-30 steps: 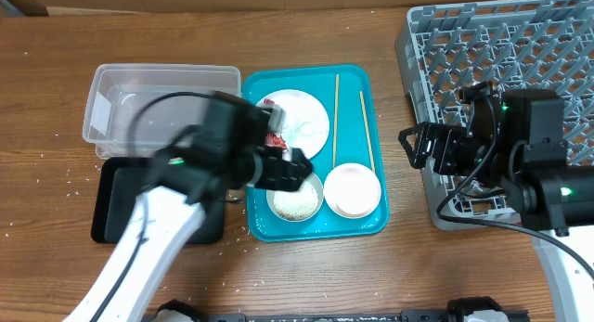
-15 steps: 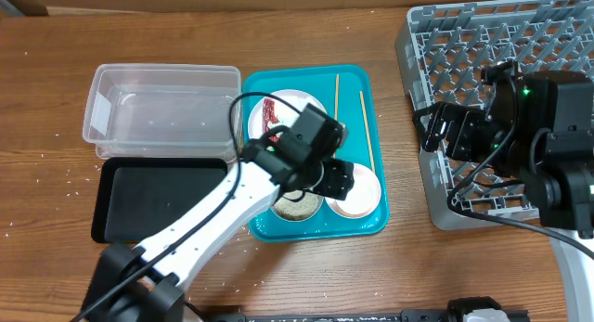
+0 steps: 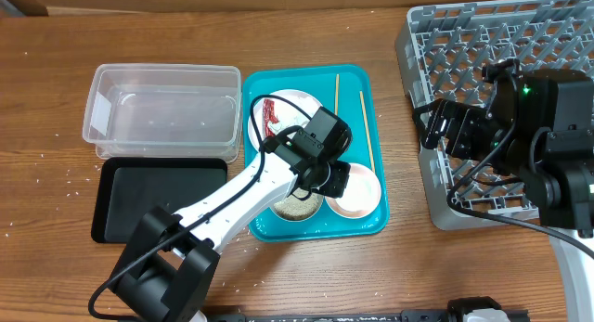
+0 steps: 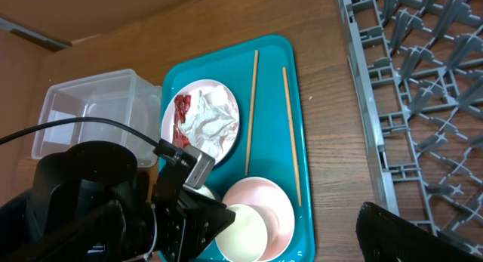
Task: Sort waste into correct bins and load items into the dishwasher
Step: 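Grasp the white cup on the teal tray with the left gripper, then hand the white cup from the left gripper to the right gripper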
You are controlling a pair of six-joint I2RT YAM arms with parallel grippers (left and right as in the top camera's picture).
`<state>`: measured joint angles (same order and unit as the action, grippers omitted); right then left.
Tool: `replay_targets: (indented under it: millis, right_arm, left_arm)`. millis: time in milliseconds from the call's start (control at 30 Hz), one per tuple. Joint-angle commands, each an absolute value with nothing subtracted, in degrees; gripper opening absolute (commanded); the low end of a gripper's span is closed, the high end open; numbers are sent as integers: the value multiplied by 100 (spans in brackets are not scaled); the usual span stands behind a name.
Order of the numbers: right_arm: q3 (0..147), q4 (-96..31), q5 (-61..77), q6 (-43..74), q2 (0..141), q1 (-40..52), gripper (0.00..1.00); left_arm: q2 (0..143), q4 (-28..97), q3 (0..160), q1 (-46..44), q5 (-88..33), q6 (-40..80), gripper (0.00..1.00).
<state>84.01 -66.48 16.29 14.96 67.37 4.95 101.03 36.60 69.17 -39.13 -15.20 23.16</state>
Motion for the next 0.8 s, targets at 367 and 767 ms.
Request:
replay_targets:
  millis: [367,767]
  right_arm:
    - [8525,-6571,1636,1527,6731,475,100]
    - [8523,-6213,4338,119,6818,482,100]
  left_arm:
    - [9887,5181,8558,-3304,-1894,2097,4]
    - [9887,5089,9113,-655,-9063,814,4]
